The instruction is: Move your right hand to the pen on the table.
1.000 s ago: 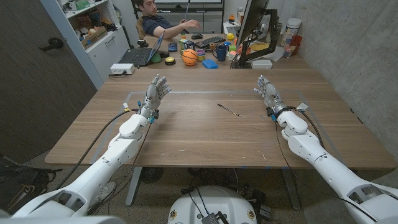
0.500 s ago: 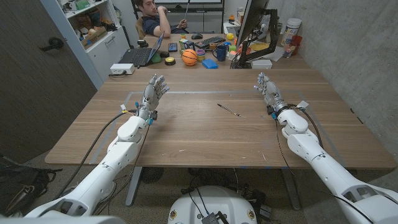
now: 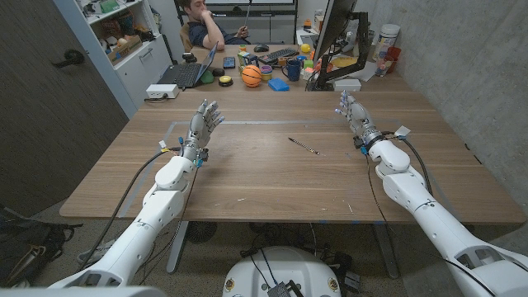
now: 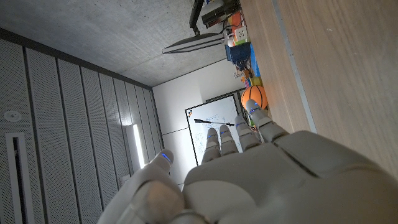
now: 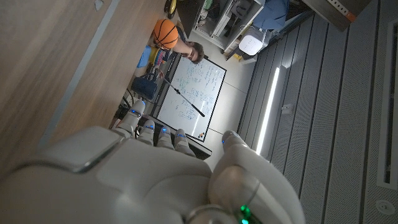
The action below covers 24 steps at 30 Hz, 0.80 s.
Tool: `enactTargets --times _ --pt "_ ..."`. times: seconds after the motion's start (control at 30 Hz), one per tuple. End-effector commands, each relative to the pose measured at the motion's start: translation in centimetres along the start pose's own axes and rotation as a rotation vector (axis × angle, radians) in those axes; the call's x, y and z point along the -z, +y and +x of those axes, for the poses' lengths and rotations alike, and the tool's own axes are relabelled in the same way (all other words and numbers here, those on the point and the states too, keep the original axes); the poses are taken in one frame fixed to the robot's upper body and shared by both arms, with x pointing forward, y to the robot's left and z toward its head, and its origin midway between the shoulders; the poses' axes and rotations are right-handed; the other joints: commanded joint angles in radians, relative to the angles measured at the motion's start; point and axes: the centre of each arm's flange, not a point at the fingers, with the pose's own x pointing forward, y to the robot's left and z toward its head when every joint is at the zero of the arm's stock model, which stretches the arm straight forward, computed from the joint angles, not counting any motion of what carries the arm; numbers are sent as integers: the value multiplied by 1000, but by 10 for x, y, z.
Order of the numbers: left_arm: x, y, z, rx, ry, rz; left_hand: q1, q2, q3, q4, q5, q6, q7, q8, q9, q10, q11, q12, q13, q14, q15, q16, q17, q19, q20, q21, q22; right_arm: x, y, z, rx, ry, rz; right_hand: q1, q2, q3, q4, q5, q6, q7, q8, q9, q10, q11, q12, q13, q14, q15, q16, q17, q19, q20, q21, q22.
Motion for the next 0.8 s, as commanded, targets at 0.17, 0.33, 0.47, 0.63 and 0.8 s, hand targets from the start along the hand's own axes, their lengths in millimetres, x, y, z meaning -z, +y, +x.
enactTargets --times 0.17,0.33,0.47,0.63,0.8 --pt "-1 -1 -6 11 1 6 -1 40 -3 1 8 9 -1 6 6 9 4 5 3 10 1 5 1 6 0 -7 2 -47 9 9 -34 -91 -264 3 -20 -12 -1 -2 -12 -5 -3 2 -13 0 -4 5 -93 9 -3 4 -141 14 -5 1" --pt "-2 -2 -9 11 0 8 -1 40 -4 1 8 9 -1 6 6 10 4 5 3 11 1 6 1 6 0 -8 2 -58 14 8 -40 -117 -333 2 -25 -16 -2 -3 -13 -7 -2 2 -14 0 -3 5 -92 9 -4 3 -142 15 -8 1" --pt "-3 -2 -10 13 -1 12 -1 40 -5 1 8 9 -2 6 6 10 3 5 3 11 0 5 1 7 0 -9 2 -64 18 7 -41 -134 -387 1 -30 -19 -3 -3 -14 -11 -1 1 -15 -4 -2 5 -90 8 -5 3 -142 17 -11 1" --pt "-4 -3 -11 16 0 15 -1 41 -6 1 9 9 -2 5 6 9 5 5 3 11 0 5 1 8 1 -11 2 -70 24 7 -62 -134 -464 -3 -45 -29 -5 -4 -26 -18 -3 1 -31 -5 -5 5 -101 8 -12 3 -153 20 -22 0" --pt "-5 -5 -13 18 3 17 -1 41 -7 1 9 9 -2 5 6 9 4 5 3 11 1 5 1 8 -1 -12 2 -74 31 8 -77 -139 -541 -9 -57 -40 -6 -5 -40 -24 -4 1 -48 -7 -7 5 -116 7 -21 3 -167 13 -35 0"
